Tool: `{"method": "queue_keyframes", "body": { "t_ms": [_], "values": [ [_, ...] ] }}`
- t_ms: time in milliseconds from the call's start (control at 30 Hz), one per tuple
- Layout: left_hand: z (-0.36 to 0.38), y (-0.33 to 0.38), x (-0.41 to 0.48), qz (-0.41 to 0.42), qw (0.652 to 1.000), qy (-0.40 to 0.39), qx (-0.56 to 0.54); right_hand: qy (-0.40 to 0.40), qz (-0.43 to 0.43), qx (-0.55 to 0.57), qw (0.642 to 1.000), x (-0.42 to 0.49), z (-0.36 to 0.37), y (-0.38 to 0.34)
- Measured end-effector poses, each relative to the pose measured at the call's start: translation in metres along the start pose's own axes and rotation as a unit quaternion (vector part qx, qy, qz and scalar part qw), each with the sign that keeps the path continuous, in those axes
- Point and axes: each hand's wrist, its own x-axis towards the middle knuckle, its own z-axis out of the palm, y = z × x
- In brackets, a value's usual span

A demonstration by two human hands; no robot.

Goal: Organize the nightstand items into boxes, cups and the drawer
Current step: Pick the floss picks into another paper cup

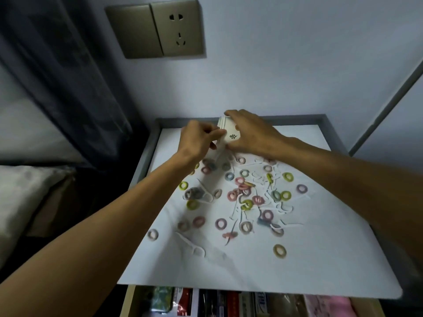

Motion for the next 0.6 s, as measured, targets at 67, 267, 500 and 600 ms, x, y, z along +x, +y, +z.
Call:
{"method": "queue_keyframes", "body": {
  "t_ms": [67,267,500,600],
  "values": [
    [-0.005,0.000,-0.004,-0.002,0.999,0.008,-0.035,0.007,-0.016,-0.019,1.000,-0.003,-0.004,-0.002],
    [-0.036,-0.008,-0.010,-0.029,0.991,0.109,-0.074,-0.007,-0.004,-0.076,0.997,-0.015,-0.017,0.000],
    [-0.059,-0.032,-0.002,-0.101,0.974,0.197,-0.041,0.039,0.093,0.029,0.995,-0.021,-0.009,0.009],
    [-0.057,-0.037,0.002,-0.129,0.976,0.175,-0.026,0.042,0.088,0.042,0.994,-0.023,-0.006,0.004]
  ]
}}
